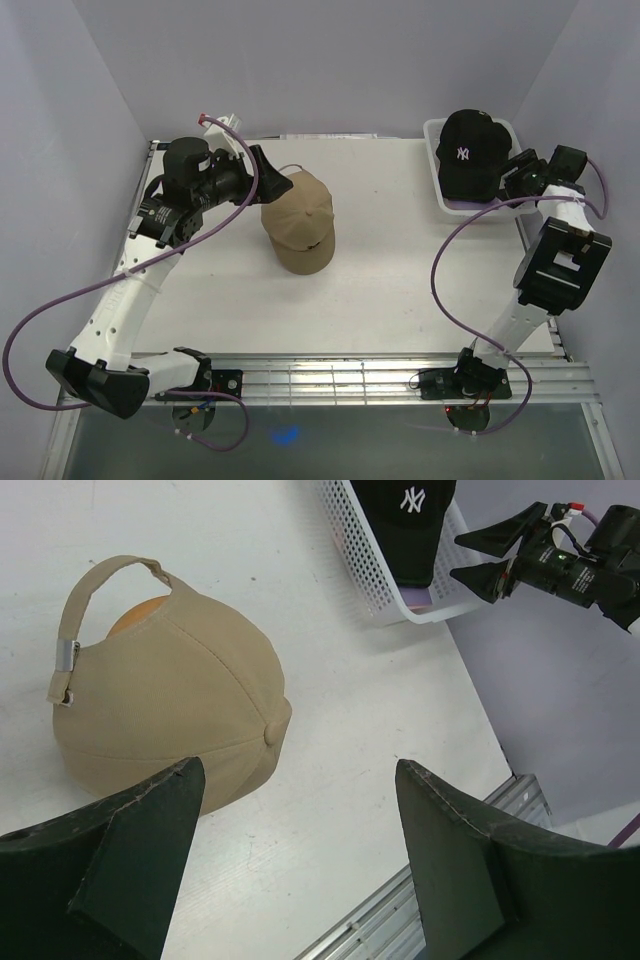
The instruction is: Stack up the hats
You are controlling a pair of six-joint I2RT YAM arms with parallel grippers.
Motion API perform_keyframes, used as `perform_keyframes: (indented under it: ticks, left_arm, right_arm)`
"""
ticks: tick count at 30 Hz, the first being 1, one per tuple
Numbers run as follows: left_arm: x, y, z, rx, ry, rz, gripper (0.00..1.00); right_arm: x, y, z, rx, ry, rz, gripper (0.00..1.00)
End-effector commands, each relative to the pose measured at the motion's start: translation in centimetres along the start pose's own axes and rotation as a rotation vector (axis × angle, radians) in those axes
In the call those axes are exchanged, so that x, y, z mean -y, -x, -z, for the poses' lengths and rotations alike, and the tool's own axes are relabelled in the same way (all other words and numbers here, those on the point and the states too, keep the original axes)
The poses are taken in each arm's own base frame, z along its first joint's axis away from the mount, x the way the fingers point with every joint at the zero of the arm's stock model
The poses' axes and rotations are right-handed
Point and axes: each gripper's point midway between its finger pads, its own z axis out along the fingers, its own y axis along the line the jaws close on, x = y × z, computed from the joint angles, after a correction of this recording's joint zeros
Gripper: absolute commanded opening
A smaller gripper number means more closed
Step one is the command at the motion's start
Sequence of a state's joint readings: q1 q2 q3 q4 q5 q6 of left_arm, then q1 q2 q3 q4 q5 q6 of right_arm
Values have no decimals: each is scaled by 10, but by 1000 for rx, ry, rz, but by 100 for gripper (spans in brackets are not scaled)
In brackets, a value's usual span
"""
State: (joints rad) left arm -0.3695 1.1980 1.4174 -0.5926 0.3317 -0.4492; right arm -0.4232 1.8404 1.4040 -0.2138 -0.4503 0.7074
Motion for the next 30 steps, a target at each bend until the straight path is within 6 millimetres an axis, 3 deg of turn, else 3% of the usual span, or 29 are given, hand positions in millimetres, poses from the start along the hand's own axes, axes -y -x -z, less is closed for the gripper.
perform_keyframes:
  ticks: [1,11,21,30]
  left_arm:
    - [9,2,9,15,-33,-13,88]
    - [10,1,5,1,-41,-6,87]
    - [9,2,1,-1,-39,-2,88]
    - [9,4,1,5,-36,1,87]
  right_arm:
    - [12,2,-9,-3,-3,38,71]
    - [21,7,-24,14,12,107,73]
    - [26,-3,-48,-9,54,134,69]
    - [-14,0,-42,28,236,136,58]
